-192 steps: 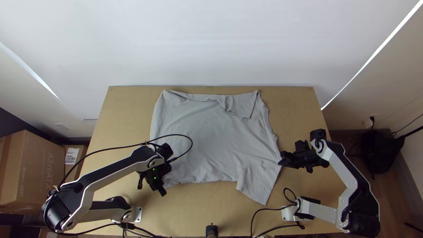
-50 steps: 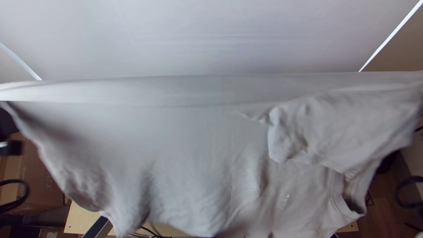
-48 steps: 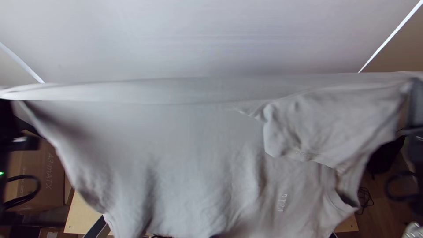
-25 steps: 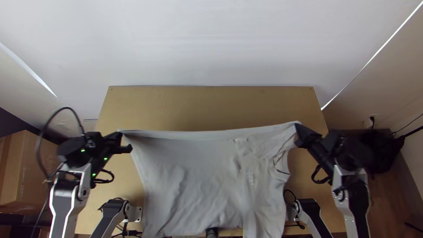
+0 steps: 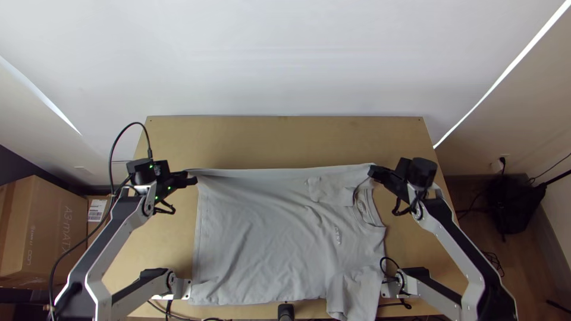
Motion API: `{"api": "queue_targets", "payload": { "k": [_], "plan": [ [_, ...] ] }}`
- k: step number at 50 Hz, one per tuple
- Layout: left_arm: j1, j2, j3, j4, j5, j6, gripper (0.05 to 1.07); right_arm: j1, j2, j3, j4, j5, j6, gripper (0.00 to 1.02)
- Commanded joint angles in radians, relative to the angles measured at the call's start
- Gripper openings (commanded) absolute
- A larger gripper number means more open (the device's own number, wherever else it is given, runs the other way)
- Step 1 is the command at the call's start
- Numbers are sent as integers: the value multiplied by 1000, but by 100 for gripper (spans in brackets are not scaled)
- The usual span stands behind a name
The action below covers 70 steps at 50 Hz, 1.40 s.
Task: Fold the t-shirt
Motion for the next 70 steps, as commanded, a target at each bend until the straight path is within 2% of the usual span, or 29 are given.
{"api": "queue_targets", "payload": {
  "k": [1, 19, 47, 60, 67, 70],
  "plan": [
    [20, 128, 83, 67, -1, 17, 8, -2, 135, 97, 40, 15, -16, 2],
    [23, 487, 317, 92, -1, 47, 8, -35, 560, 391, 37, 15, -41, 2],
    [29, 904, 787, 21, -1, 44, 8, -58, 951, 807, 14, 26, -48, 2],
    [25, 947, 883, -22, 1, 14, 8, -59, 1074, 1025, -113, 34, -36, 2],
    [20, 950, 943, -117, 5, -8, 8, -58, 1088, 1091, -179, 34, -15, 2],
    [22, 950, 974, -187, 47, -26, 8, -58, 1085, 1115, -215, 34, -5, 2]
  ]
}}
